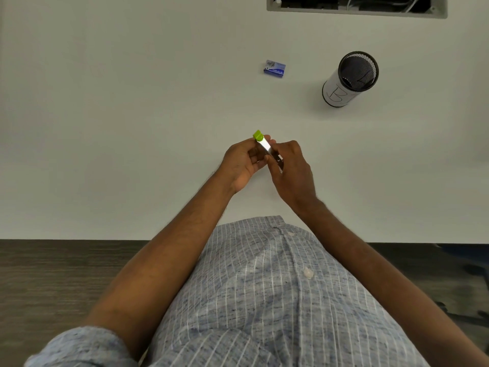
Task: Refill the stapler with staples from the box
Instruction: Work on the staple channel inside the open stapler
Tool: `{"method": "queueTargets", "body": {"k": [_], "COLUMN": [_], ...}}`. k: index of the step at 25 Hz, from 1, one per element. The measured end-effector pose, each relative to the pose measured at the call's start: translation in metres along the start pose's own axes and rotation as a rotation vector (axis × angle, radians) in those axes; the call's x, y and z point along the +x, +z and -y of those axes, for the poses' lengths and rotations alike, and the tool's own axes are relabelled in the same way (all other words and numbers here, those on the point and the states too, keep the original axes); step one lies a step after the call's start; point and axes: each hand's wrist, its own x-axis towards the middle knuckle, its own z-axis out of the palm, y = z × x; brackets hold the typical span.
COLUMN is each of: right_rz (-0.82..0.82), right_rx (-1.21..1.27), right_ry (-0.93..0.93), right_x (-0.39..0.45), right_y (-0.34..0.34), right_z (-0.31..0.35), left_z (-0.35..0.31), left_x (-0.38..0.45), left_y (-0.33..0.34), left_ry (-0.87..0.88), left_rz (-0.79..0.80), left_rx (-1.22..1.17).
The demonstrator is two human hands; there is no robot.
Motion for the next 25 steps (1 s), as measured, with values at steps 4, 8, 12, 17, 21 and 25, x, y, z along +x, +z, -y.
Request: {"method": "queueTargets", "body": {"k": [4, 8, 12, 17, 21, 25], "right_rz": [-0.016, -0.04, -0.067, -0.043, -0.035, -0.021], "right_rx": [-0.051, -0.027, -0.009, 0.01, 0.041, 0.043], "right_ry": [0.022, 0.012, -0.023, 0.005, 0.018, 0.03], "right_x": [0.002, 0.003, 0.005, 0.005, 0.007, 0.012], "right_y": [0.001, 0.002, 0.002, 0.003, 0.003, 0.002], "right_z": [-0.003, -0.003, -0.001, -0.005, -0.006, -0.007], "left_z": [0.001, -0.001, -0.001, 0.0, 0.0, 0.0], "left_x": [0.002, 0.004, 0.006, 0.004, 0.006, 0.004], "left_y": [-0.004, -0.004, -0.004, -0.001, 0.0, 0.001], "left_ry": [0.004, 0.049, 0.042, 0.042, 0.042, 0.04], "left_rz": [-0.011, -0.033, -0.063, -0.077, -0.067, -0.065], "left_rx": [-0.032, -0.011, -0.03, 0.025, 0.023, 0.032]}}
